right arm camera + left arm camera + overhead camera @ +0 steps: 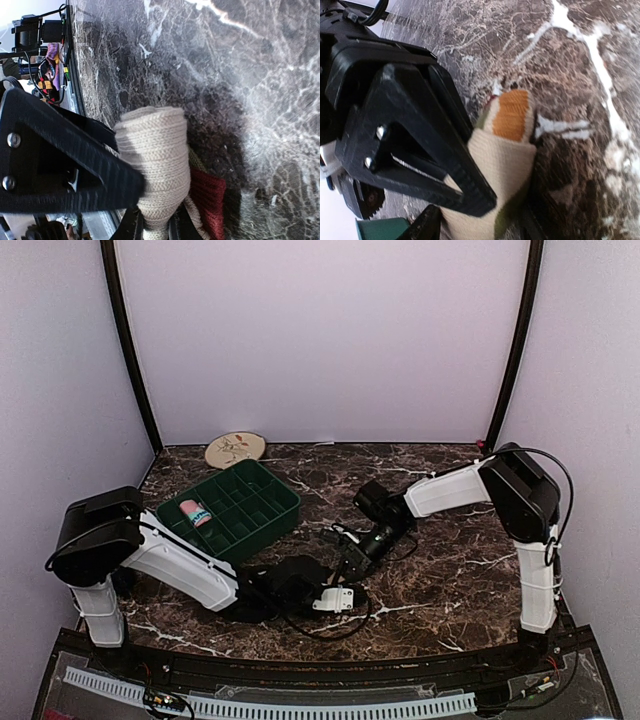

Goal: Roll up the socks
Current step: Pick up the sock from the center of the board.

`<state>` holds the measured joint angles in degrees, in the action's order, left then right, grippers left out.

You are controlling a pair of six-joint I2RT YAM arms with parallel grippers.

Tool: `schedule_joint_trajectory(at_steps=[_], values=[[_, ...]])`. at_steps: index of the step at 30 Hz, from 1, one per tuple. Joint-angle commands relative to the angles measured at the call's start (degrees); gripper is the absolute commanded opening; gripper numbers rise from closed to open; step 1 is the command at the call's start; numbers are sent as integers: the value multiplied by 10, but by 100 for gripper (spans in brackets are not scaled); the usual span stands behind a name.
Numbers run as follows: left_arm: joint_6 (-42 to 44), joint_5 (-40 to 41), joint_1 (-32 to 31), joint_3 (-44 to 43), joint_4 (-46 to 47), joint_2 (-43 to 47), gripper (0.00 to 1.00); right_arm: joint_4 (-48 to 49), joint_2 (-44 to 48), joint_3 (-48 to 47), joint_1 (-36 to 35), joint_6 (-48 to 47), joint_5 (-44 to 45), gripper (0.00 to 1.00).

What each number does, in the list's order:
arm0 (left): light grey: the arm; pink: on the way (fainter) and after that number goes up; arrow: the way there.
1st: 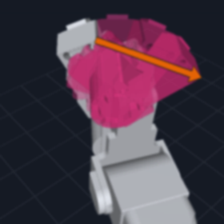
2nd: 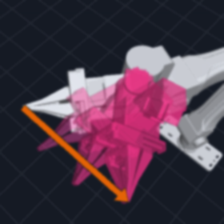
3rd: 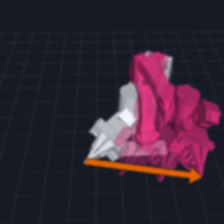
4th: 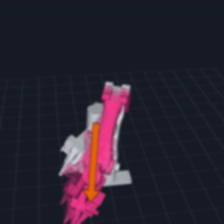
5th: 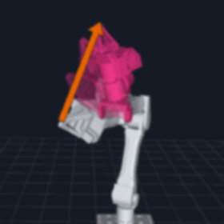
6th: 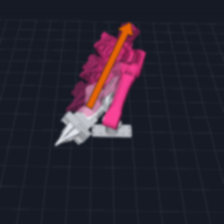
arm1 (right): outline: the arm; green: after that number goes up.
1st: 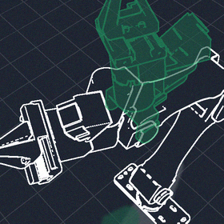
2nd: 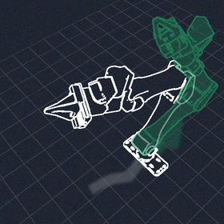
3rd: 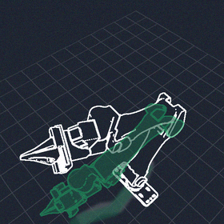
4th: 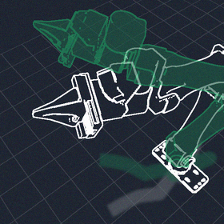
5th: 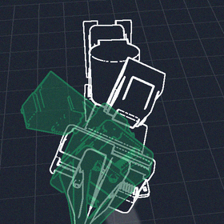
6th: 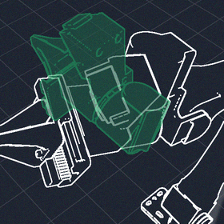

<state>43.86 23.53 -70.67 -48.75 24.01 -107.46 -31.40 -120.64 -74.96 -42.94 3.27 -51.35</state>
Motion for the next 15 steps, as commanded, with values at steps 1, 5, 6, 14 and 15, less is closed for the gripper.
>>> schedule_joint_trajectory(at_steps=[1, 5, 6, 14, 15], values=[[19, -3, -3, -14, -6, -24, 57, -41, -35, 19, -1, -5, 32, 0], [23, -10, -3, -22, -22, -34, 56, -39, -37, 22, 1, -1, 22, 0], [24, -12, -3, -22, -27, -35, 56, -39, -37, 22, 2, 0, 21, 0], [9, -35, -3, -20, -90, -44, 49, -31, -44, 18, 10, 8, -28, 0], [8, -36, -2, -23, -98, -48, 49, -31, -46, 19, 10, 10, -34, 0]])
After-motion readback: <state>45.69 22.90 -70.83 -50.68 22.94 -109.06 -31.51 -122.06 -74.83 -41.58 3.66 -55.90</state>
